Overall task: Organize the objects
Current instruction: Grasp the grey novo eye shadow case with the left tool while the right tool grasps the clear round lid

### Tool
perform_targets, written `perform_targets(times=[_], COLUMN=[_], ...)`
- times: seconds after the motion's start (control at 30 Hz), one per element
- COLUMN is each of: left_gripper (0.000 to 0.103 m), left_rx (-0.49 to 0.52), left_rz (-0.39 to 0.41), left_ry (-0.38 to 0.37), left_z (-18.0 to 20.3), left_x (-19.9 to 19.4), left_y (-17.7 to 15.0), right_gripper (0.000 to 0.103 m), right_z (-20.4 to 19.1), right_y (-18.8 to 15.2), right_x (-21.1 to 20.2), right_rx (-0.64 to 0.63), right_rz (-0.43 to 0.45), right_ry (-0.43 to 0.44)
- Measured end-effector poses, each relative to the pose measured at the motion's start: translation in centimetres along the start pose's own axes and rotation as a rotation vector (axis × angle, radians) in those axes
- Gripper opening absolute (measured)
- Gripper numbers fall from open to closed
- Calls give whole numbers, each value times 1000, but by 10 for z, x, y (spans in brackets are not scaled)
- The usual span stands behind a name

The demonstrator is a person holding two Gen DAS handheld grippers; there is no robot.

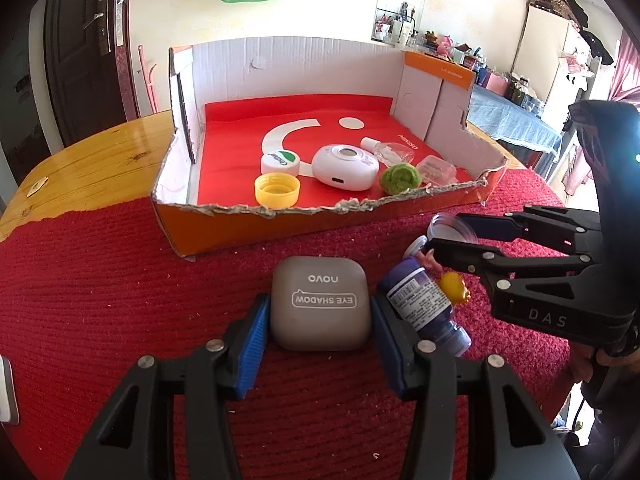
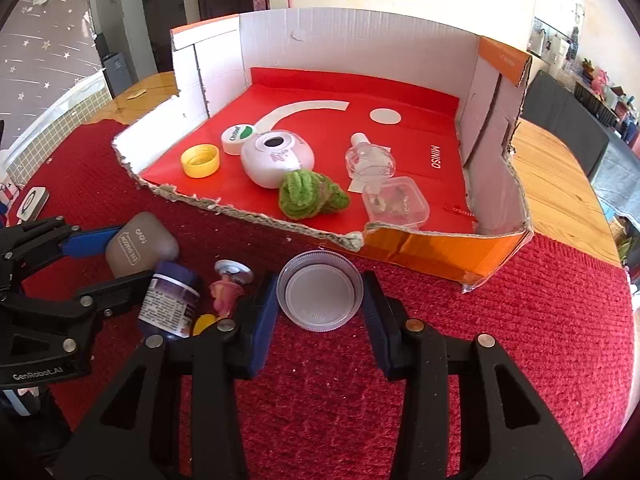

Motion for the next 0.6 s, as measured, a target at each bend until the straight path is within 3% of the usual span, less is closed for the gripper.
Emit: perform_targets(times=[0.37,0.6], left_gripper=[52,52], left_rx=[30,31], left_rz=[64,63], left_ry=[-16,-19], left_z=[9,11], left_x=[-29,-31], left_y=[11,8], right_gripper=[39,39], right_z=[-8,-7], right_y=[-2,-3], right_x=[-33,-38], right_rx=[-8,-4], right_rz=[58,64], right_ry=[31,37])
Point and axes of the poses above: each gripper's, at about its wrist camera, not at the fingertips, and x roughly the way its jaws point, z to its right, y to its top, the point moved 9 cm from there along x, roughly the way its jaws point, and after that the axes turned 2 degrees about x, right-handed, at the moved point
